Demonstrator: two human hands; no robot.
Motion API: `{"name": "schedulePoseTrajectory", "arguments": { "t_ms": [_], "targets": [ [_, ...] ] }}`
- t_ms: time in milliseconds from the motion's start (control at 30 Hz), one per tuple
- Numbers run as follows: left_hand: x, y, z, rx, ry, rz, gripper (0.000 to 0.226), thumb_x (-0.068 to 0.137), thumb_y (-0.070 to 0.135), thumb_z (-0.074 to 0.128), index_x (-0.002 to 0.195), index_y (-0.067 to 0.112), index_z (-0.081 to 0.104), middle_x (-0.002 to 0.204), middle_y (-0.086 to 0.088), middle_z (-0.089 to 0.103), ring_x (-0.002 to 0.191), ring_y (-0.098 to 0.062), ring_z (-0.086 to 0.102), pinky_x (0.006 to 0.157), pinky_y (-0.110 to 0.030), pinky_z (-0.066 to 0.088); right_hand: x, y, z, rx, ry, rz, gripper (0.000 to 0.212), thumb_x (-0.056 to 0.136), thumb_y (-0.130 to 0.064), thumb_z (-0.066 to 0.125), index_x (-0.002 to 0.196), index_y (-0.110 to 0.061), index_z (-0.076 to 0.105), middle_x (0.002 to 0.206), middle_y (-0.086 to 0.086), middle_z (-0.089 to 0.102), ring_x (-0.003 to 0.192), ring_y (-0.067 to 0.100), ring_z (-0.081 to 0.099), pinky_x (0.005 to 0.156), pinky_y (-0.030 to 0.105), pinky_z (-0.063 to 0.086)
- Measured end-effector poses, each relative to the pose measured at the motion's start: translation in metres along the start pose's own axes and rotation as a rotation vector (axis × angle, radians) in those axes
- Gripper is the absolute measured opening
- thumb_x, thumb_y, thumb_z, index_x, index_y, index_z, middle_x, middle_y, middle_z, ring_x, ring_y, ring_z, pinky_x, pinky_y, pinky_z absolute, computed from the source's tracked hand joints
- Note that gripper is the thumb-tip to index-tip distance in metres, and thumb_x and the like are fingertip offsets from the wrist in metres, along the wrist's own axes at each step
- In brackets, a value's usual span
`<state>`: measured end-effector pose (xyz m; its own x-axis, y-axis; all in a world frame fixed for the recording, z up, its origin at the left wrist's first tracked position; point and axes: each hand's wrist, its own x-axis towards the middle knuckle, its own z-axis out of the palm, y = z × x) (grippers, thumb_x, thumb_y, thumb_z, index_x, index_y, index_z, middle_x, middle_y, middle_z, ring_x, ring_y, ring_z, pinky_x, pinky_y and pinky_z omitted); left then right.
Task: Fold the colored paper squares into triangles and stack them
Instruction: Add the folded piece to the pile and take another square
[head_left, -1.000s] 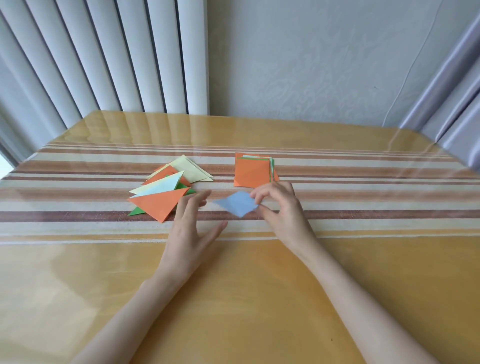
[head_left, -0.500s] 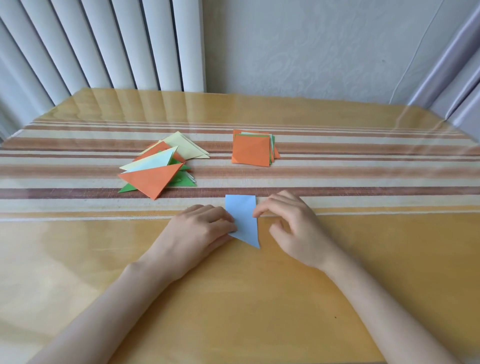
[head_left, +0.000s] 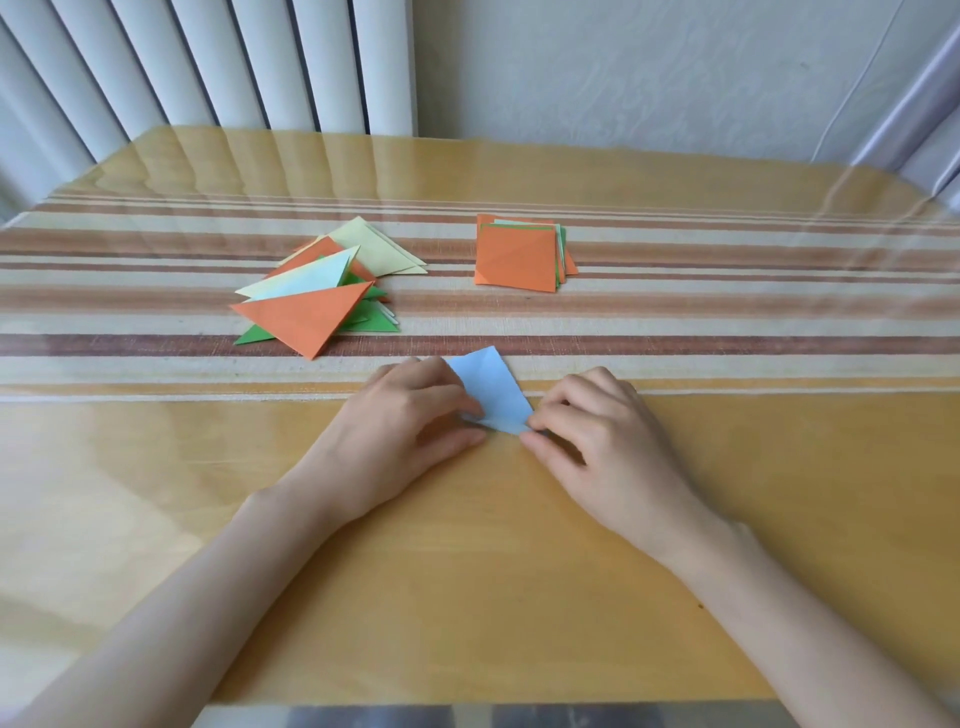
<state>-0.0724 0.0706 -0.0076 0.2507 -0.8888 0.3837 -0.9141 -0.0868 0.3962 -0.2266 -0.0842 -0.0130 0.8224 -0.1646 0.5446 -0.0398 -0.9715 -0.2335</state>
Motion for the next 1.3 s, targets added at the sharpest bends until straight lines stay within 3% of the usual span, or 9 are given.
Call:
{"name": "schedulePoseTrajectory", "arguments": {
  "t_ms": [133, 233, 467, 667, 767, 833, 1067, 1167, 1300],
  "targets": [
    [0.003, -0.002, 0.0, -0.081, 0.024, -0.118, 0.037, 0.086, 0.05, 0.048, 0.095, 0.022, 0.071, 0.098, 0.007, 0.055, 0.091, -0.016, 0.051, 0.083, -0.036, 0.045, 0.003, -0.001, -0.004, 0.18, -0.017, 0.308, 0.027, 0.091, -0.032, 0.058, 0.074, -0.013, 0.066, 0.076, -0.002, 0.054, 0.083, 0.02, 0.046, 0.077, 0.029, 0.036],
    [0.005, 0.001, 0.001, -0.091, 0.068, -0.187, 0.03, 0.084, 0.047, 0.053, 0.087, 0.022, 0.068, 0.093, 0.009, 0.053, 0.09, -0.016, 0.049, 0.082, -0.035, 0.044, 0.009, -0.005, 0.003, 0.12, -0.017, 0.382, 0.027, 0.09, -0.027, 0.059, 0.068, -0.011, 0.062, 0.073, 0.001, 0.054, 0.081, 0.026, 0.047, 0.076, 0.036, 0.039],
    [0.004, 0.007, 0.001, 0.041, 0.048, -0.122, 0.026, 0.085, 0.03, 0.044, 0.091, 0.018, 0.066, 0.093, 0.004, 0.055, 0.086, -0.019, 0.049, 0.076, -0.037, 0.046, 0.008, -0.009, 0.012, -0.188, 0.061, 0.263, 0.029, 0.079, -0.031, 0.054, 0.064, -0.022, 0.03, 0.067, 0.001, 0.046, 0.07, 0.027, 0.046, 0.06, 0.032, 0.039],
    [-0.007, 0.02, -0.002, 0.279, -0.031, 0.042, 0.038, 0.081, 0.023, 0.04, 0.098, 0.02, 0.074, 0.094, 0.002, 0.064, 0.079, -0.022, 0.06, 0.079, -0.037, 0.048, 0.009, -0.01, 0.007, -0.143, 0.038, 0.229, 0.008, 0.081, -0.018, 0.057, 0.086, -0.014, 0.061, 0.086, 0.004, 0.054, 0.082, 0.026, 0.048, 0.068, 0.037, 0.045],
    [-0.01, 0.026, 0.0, 0.349, -0.032, 0.029, 0.037, 0.08, 0.025, 0.042, 0.097, 0.021, 0.074, 0.096, 0.003, 0.065, 0.081, -0.022, 0.06, 0.082, -0.038, 0.046, 0.002, -0.007, 0.003, -0.069, -0.051, -0.039, 0.04, 0.073, 0.01, 0.05, 0.097, -0.013, 0.072, 0.089, 0.003, 0.058, 0.083, 0.022, 0.045, 0.072, 0.033, 0.038],
    [-0.011, 0.027, 0.0, 0.358, -0.028, 0.013, 0.037, 0.08, 0.026, 0.042, 0.097, 0.021, 0.074, 0.098, 0.005, 0.066, 0.081, -0.022, 0.06, 0.083, -0.039, 0.047, 0.0, -0.001, -0.001, -0.119, -0.075, -0.15, 0.049, 0.074, 0.008, 0.039, 0.099, -0.014, 0.075, 0.09, 0.002, 0.063, 0.084, 0.021, 0.045, 0.073, 0.032, 0.035],
    [-0.015, 0.03, -0.001, 0.352, -0.048, -0.023, 0.04, 0.081, 0.026, 0.041, 0.104, 0.02, 0.073, 0.102, 0.005, 0.066, 0.085, -0.021, 0.061, 0.082, -0.035, 0.044, 0.001, 0.015, -0.017, -0.109, 0.003, -0.181, 0.036, 0.069, 0.009, 0.041, 0.063, -0.01, 0.071, 0.071, -0.002, 0.064, 0.079, 0.018, 0.041, 0.071, 0.035, 0.032],
    [-0.019, 0.032, -0.001, 0.336, -0.063, -0.043, 0.042, 0.083, 0.027, 0.04, 0.111, 0.019, 0.071, 0.107, 0.004, 0.065, 0.09, -0.021, 0.062, 0.086, -0.036, 0.043, 0.005, 0.018, -0.021, 0.058, 0.003, -0.057, 0.033, 0.063, 0.014, 0.045, 0.056, -0.011, 0.064, 0.072, -0.005, 0.065, 0.078, 0.015, 0.042, 0.074, 0.032, 0.034],
    [-0.019, 0.032, -0.002, 0.311, -0.069, -0.046, 0.041, 0.086, 0.028, 0.041, 0.113, 0.019, 0.07, 0.108, 0.004, 0.065, 0.092, -0.019, 0.06, 0.091, -0.042, 0.046, 0.029, 0.014, -0.016, 0.356, -0.05, 0.258, 0.032, 0.086, 0.005, 0.047, 0.096, -0.014, 0.072, 0.096, -0.004, 0.068, 0.097, 0.015, 0.049, 0.088, 0.022, 0.038]
  ]
}}
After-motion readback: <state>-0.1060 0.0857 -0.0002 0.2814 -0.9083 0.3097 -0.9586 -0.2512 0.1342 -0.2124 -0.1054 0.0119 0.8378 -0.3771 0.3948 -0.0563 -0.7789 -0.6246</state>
